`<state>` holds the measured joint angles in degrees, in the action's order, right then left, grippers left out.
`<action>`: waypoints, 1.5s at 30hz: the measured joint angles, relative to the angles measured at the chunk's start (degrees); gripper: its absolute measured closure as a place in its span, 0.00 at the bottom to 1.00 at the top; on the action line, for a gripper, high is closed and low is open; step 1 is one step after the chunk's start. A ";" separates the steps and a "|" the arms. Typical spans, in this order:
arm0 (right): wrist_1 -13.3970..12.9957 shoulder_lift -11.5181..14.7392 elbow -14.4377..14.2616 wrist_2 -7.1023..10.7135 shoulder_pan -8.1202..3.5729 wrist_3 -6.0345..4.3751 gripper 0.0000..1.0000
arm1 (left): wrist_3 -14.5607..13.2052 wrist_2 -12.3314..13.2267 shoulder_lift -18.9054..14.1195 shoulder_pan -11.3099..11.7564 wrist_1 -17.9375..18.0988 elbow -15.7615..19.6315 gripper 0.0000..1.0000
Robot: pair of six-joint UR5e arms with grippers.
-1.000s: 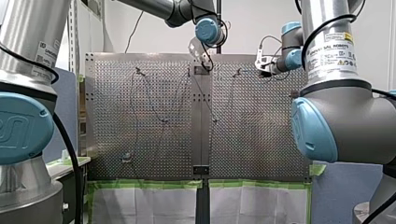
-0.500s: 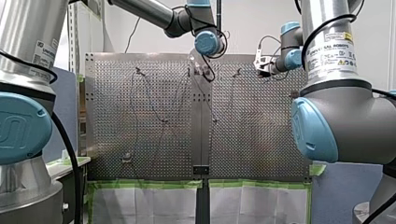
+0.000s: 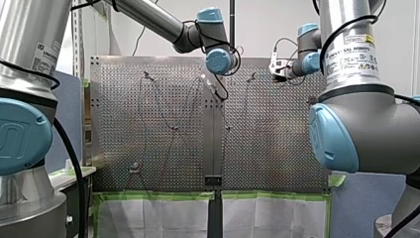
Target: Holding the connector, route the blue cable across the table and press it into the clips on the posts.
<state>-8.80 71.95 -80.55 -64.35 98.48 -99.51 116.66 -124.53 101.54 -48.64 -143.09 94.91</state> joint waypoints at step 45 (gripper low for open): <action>0.00 -0.09 -0.08 0.00 0.00 0.44 1.00 | -2.08 -5.43 13.18 -0.37 21.61 21.61 0.00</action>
<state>-8.80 71.86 -80.64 -64.34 98.48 -99.07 114.58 -129.95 114.72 -49.01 -121.48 116.52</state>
